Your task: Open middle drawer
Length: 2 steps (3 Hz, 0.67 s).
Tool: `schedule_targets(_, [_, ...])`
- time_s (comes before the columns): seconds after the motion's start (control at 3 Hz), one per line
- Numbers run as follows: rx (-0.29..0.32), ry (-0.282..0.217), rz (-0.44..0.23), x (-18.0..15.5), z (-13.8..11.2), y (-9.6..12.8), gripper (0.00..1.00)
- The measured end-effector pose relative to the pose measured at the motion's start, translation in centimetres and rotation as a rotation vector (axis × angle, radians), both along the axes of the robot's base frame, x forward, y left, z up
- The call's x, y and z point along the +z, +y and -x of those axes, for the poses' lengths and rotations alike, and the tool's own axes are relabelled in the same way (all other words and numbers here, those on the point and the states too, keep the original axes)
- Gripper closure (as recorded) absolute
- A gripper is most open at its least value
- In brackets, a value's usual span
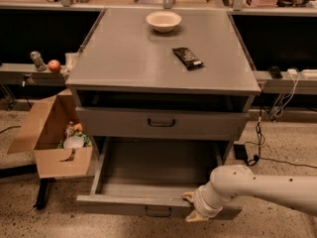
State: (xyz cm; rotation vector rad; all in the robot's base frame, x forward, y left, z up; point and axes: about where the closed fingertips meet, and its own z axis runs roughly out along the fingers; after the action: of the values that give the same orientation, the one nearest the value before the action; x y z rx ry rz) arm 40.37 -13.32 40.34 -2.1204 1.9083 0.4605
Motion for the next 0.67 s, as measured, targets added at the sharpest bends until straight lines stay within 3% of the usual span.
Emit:
schedule_targets(0.33, [0.0, 0.0, 0.0, 0.1, -0.1, 0.0, 0.84])
schedule_targets(0.67, [0.02, 0.002, -0.039, 0.4, 1.6, -0.1, 1.0])
